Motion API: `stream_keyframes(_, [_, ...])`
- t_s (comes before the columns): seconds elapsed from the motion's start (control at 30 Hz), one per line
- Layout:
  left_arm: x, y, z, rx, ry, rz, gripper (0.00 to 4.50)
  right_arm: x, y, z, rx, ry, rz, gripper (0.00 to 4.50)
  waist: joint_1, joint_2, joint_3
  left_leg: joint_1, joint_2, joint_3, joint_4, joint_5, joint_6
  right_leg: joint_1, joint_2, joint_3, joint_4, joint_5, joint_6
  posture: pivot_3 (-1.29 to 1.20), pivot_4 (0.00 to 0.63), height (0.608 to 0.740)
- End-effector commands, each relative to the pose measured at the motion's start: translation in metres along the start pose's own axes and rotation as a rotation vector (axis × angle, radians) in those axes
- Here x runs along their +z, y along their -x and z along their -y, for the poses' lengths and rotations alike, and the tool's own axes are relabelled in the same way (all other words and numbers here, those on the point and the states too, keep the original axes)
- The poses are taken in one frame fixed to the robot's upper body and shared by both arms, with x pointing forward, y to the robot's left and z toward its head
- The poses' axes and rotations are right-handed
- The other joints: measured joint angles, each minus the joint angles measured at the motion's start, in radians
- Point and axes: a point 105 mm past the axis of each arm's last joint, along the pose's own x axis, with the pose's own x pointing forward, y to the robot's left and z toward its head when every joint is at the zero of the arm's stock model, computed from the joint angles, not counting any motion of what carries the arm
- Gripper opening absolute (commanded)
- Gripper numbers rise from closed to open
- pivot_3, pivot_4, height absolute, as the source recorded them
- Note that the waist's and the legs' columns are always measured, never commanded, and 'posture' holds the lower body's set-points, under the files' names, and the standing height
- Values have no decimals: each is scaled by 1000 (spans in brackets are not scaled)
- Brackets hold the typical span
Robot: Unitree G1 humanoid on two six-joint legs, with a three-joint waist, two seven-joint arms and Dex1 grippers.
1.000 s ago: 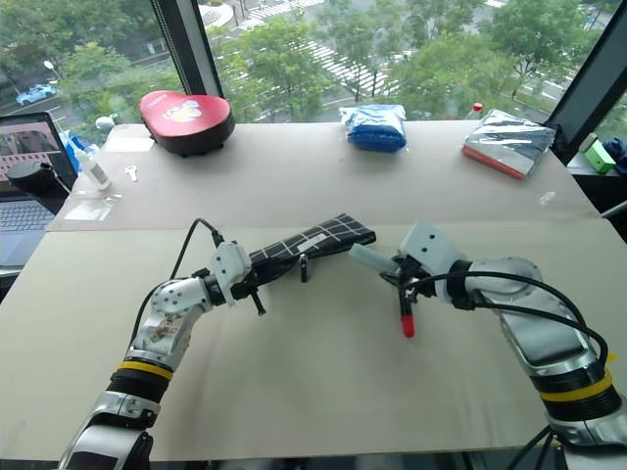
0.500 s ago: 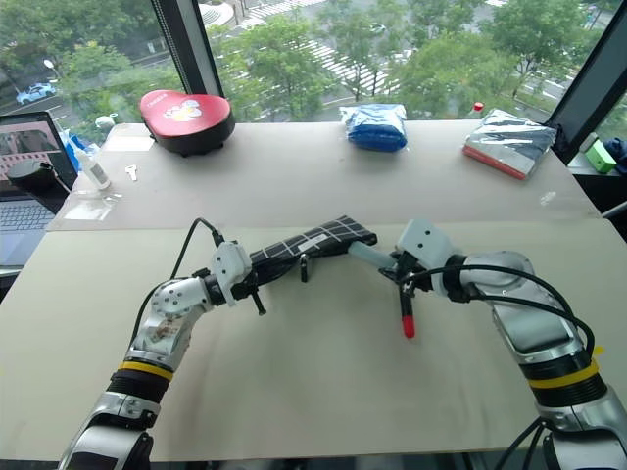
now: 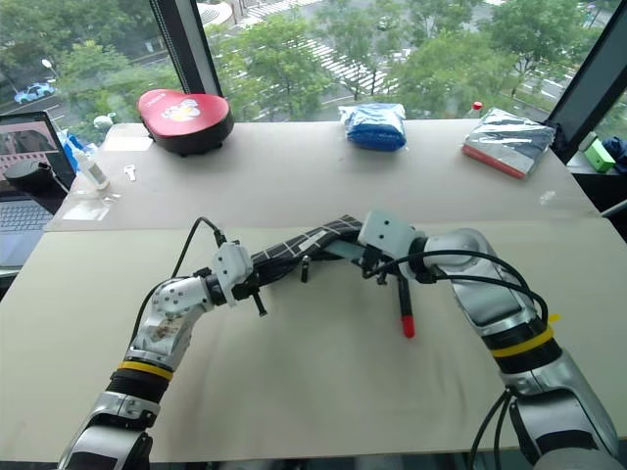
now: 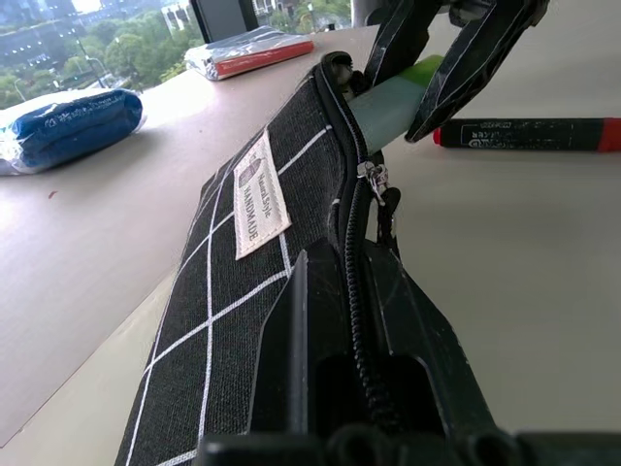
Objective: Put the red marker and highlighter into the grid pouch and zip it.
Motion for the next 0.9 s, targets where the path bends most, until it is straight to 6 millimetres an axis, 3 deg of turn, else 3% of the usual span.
stream_keyframes(0.03, [18,-4,-3,-4,-34,57,0,16,-15,-7,18,165,34,1066,-1,0,0,0,0,0,0,0,0,0,0,0,0,0,0,0,150,740])
stream_keyframes(0.23, [21,-5,-6,-1,-32,62,0,26,-38,6,-103,417,45,1066,-3,0,0,-1,0,0,0,1,-1,-4,0,0,2,0,0,0,150,740])
stream_keyframes(0.37, [23,-5,-7,4,-31,66,0,31,-41,17,-167,552,71,1066,-5,0,0,-4,-1,1,1,1,-2,-10,0,1,9,0,0,0,150,740])
stream_keyframes(0.6, [24,-5,-7,6,-20,73,0,28,-36,29,-210,579,93,1066,-12,0,0,-5,-1,1,0,2,-4,-12,0,1,10,0,0,0,150,740])
stream_keyframes(0.83, [27,-7,-6,1,-11,85,0,23,-34,26,-198,548,114,1066,-20,0,0,-5,-1,1,0,2,-4,-12,0,2,11,0,0,0,150,740])
stream_keyframes(0.87, [27,-7,-6,1,-11,86,0,23,-33,25,-187,526,120,2086,-21,0,0,-5,-1,1,0,2,-4,-12,0,2,11,0,0,0,150,740])
stream_keyframes(0.9, [27,-8,-6,1,-11,87,0,23,-33,24,-187,511,128,2395,-21,0,0,-5,-1,1,0,2,-4,-12,0,2,11,0,0,0,150,740])
